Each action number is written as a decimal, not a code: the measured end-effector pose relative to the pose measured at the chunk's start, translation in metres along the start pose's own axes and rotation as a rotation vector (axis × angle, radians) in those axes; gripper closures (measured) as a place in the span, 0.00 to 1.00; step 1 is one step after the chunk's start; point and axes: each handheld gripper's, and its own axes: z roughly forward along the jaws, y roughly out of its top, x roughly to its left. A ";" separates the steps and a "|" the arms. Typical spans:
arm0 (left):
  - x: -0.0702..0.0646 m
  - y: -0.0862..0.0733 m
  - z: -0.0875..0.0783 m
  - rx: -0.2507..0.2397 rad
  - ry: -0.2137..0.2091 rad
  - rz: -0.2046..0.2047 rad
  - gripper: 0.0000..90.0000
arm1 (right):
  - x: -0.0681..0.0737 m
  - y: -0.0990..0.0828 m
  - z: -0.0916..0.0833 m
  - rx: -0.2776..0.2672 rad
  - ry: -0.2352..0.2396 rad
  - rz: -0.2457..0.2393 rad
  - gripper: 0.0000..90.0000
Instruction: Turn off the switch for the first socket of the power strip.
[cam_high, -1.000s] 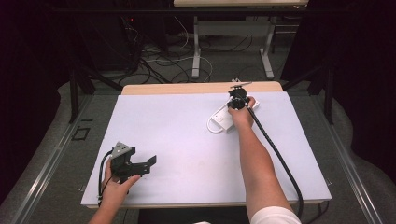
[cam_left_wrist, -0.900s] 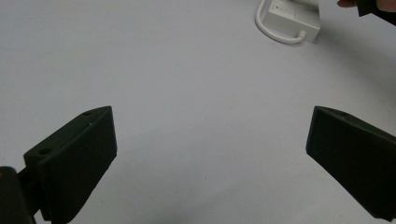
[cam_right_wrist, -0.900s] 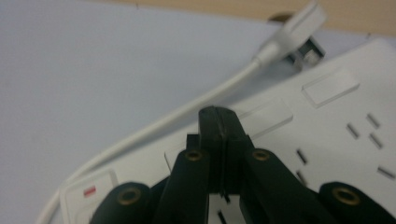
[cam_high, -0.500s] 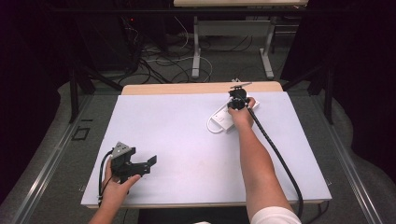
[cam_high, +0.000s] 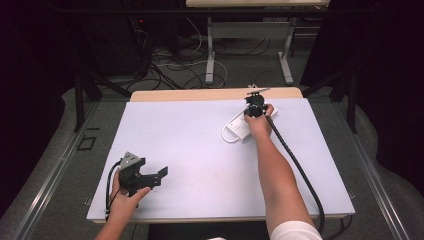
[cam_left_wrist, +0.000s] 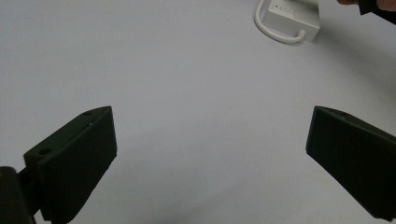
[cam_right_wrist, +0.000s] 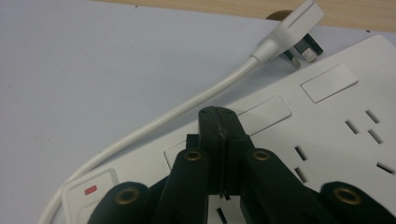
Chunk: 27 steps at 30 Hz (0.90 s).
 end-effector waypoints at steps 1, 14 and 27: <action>0.000 0.000 0.000 -0.002 0.000 -0.002 0.02 | 0.000 0.000 -0.001 -0.001 0.001 0.004 1.00; -0.002 0.000 0.002 0.003 0.000 0.000 0.02 | 0.001 0.005 -0.013 -0.024 0.010 -0.035 0.98; -0.004 0.000 0.004 0.007 0.006 -0.004 0.02 | 0.004 0.009 -0.028 -0.019 0.021 -0.105 0.91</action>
